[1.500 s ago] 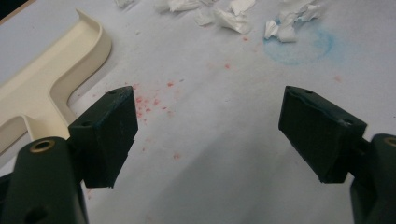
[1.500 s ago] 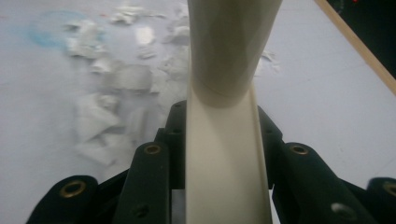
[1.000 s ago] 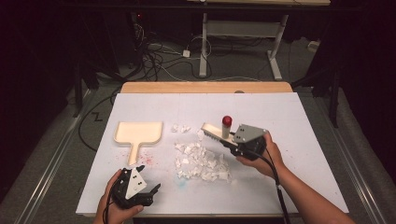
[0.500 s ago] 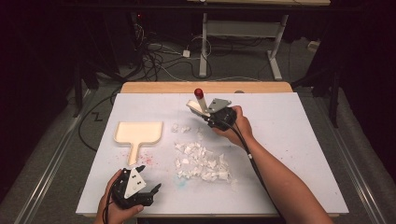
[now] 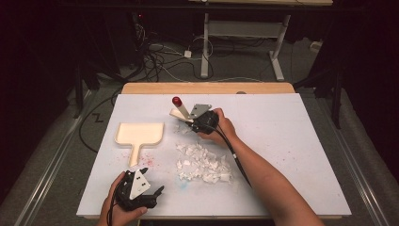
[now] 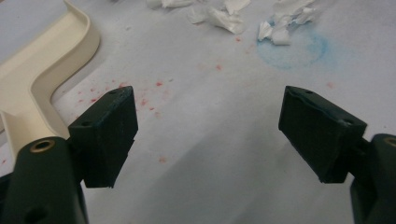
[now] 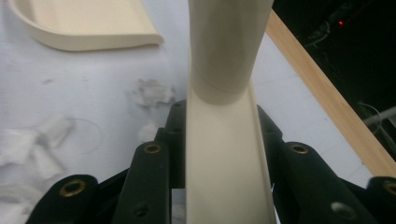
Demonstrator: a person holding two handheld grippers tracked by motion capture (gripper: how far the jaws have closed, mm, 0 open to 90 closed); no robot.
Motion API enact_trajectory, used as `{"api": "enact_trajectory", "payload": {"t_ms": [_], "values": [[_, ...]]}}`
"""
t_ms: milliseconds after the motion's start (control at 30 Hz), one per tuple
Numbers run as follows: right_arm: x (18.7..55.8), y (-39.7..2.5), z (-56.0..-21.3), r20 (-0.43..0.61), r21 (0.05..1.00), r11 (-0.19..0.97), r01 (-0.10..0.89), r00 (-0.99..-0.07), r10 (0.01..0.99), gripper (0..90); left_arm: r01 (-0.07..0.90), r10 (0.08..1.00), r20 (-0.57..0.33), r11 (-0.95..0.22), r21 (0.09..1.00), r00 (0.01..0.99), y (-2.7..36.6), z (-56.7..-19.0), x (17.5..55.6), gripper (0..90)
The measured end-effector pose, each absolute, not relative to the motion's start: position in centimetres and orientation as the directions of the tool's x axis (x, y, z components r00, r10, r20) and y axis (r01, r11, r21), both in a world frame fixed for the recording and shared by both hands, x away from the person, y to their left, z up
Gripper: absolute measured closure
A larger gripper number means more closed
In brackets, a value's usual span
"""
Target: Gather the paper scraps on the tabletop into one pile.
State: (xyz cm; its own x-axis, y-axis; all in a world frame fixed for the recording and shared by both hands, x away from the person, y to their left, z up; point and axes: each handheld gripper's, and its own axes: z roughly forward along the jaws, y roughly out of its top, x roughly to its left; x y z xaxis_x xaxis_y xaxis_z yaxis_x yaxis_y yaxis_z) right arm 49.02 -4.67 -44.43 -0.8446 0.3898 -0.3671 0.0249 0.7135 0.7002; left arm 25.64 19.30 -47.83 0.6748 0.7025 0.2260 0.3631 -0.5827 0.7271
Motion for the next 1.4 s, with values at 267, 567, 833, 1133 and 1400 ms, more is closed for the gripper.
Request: {"api": "enact_trajectory", "payload": {"t_ms": [267, 567, 833, 1133, 1400], "values": [[46.4, -5.3, -44.9, -0.338, 0.691, 0.721, -0.052, -0.905, 0.259, 67.3, 0.357, 0.694, 0.224, -0.586, 0.728, 0.684, 19.2, -47.7, 25.2, 19.1], [42.5, -8.1, -45.4, -0.335, 0.667, 0.727, -0.164, -0.937, 0.096, 66.4, 0.337, 0.677, 0.228, -0.594, 0.73, 0.7, 19.3, -47.6, 25.0, 19.1], [38.5, -11.3, -44.8, -0.291, 0.681, 0.706, -0.193, -0.956, 0.019, 66.4, 0.32, 0.669, 0.235, -0.596, 0.736, 0.706, 19.4, -47.3, 24.4, 19.1], [36.2, -13.1, -43.1, -0.35, 0.684, 0.704, -0.19, -0.933, 0.088, 68.0, 0.312, 0.656, 0.241, -0.609, 0.729, 0.716, 19.1, -47.3, 24.5, 19.1], [38.7, -13.9, -40.6, -0.369, 0.721, 0.678, -0.145, -0.908, 0.197, 68.0, 0.321, 0.66, 0.236, -0.607, 0.727, 0.713, 19.3, -47.3, 24.8, 19.1]]}}
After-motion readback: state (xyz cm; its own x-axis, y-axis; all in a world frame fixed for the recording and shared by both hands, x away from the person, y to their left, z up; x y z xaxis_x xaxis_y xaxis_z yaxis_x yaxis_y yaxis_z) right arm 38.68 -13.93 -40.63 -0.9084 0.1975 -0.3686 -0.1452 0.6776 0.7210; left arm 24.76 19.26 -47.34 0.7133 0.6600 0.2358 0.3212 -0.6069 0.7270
